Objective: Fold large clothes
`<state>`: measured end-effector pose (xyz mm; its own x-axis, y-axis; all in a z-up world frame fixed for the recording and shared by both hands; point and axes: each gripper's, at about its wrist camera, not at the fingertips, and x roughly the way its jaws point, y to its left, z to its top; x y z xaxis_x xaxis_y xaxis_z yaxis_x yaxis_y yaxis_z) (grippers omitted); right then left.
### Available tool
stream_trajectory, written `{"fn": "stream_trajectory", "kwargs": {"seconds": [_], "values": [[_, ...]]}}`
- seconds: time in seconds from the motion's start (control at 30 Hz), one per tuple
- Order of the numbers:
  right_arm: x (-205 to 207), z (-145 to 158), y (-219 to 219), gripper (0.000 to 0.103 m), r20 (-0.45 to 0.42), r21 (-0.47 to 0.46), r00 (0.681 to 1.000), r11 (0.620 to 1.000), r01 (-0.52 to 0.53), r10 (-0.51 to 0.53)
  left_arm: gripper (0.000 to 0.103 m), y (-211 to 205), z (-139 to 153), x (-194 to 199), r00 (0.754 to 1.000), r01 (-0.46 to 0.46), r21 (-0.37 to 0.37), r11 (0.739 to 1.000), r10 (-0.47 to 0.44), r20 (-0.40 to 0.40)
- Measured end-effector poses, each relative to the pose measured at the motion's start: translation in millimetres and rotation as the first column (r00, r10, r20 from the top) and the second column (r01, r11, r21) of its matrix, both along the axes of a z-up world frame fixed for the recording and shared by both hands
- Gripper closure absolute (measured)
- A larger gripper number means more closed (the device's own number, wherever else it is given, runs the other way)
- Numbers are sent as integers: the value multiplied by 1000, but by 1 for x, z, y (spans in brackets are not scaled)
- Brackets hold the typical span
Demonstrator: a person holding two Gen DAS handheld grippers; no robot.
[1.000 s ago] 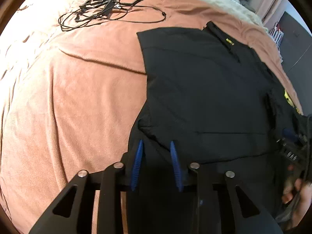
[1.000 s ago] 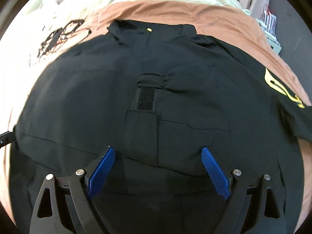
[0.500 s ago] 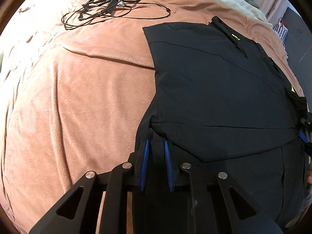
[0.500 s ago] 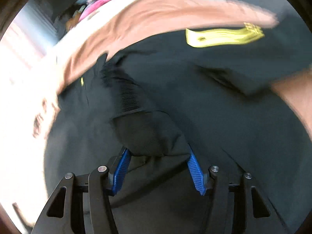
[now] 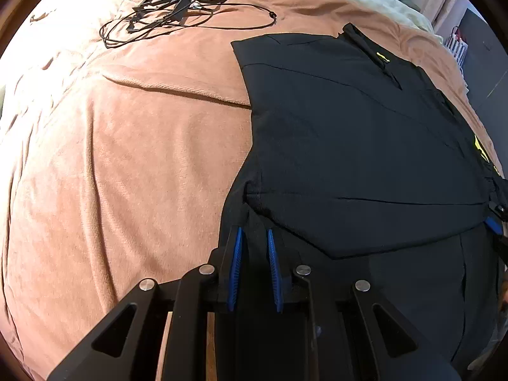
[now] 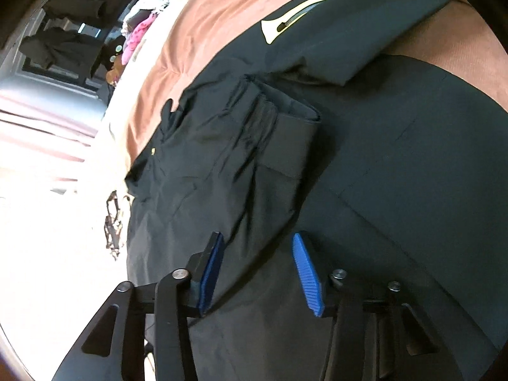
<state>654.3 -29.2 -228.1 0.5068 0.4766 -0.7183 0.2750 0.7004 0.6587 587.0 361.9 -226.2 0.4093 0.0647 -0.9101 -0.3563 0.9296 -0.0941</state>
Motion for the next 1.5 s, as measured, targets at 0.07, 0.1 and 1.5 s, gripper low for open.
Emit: {"fn": "stream_trajectory", "kwargs": {"seconds": [0.07,0.1,1.5], "values": [[5,-2,-4,74,10,2,1000,1000,12,-12,84,0,-1,3,1000,-2,11,1000,2,3],[9,-4,-5,84,19,12,1000,1000,15,-15,84,1,-2,4,1000,-5,13,1000,5,6],[-38,87,-201,38,326,-90,885,921,380,-333,47,-139,72,-1,963,46,-80,996,-23,268]]}}
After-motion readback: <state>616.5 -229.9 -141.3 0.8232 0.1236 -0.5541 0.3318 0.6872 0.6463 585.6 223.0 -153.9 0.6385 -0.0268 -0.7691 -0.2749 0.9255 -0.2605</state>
